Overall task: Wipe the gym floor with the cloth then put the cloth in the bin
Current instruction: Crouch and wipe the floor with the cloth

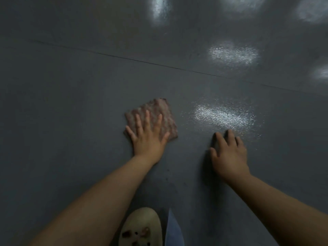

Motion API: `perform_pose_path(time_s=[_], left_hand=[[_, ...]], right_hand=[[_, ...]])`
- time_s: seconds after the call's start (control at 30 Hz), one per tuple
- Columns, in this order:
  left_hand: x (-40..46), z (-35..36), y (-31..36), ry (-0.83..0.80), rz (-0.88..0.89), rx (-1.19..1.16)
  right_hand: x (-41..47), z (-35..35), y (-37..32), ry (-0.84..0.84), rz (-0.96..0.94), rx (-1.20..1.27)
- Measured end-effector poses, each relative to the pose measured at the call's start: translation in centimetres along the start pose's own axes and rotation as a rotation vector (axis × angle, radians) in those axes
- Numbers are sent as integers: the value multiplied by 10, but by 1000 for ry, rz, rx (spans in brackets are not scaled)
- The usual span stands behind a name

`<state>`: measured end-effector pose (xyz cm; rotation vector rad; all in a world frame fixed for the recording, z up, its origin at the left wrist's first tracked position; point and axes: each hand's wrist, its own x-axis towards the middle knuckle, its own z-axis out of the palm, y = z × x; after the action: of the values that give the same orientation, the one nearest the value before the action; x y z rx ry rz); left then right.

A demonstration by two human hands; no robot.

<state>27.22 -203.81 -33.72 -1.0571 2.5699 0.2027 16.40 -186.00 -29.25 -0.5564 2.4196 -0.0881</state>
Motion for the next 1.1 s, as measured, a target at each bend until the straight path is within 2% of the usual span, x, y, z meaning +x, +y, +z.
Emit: perform_pose_path(time_s=[0.07, 0.17, 0.23, 0.27, 0.3, 0.37, 0.4, 0.47, 0.57, 0.73, 0.8, 0.87, 0.97, 1.03, 1.1], left_hand=[[-23, 12, 6, 102, 212, 34], [-49, 30, 14, 65, 712, 87], [-49, 29, 12, 58, 916, 130], [-42, 30, 9, 49, 957, 151], [-35, 28, 6, 46, 945, 171], [-19, 19, -6, -23, 777, 140], [-10, 14, -14, 16, 677, 94], [8, 3, -37, 77, 449, 67], [19, -2, -91, 9, 39, 2], [-15, 12, -171, 8, -544, -225], [-32, 16, -179, 21, -702, -290], [-41, 19, -168, 43, -736, -322], [-52, 21, -133, 10, -634, -298], [-65, 28, -107, 3, -367, -180], [-79, 31, -91, 16, 4, -71]], right_hand=[[-1, 2, -12, 19, -53, -17], [-1, 5, -29, 55, -76, 18], [0, 7, -38, 75, -68, 32], [0, 8, -43, 80, -65, 31], [1, 9, -47, 85, -68, 25], [1, 10, -56, 87, -87, 14], [0, 11, -60, 74, -95, 15], [-3, 12, -68, 37, -115, -5], [-6, 13, -78, -6, -156, -46], [-12, 23, -92, -62, -234, -103], [-16, 29, -93, -81, -257, -113], [-22, 34, -93, -91, -256, -106], [-31, 41, -90, -97, -246, -101], [-34, 44, -87, -103, -239, -108], [-38, 45, -85, -101, -240, -117]])
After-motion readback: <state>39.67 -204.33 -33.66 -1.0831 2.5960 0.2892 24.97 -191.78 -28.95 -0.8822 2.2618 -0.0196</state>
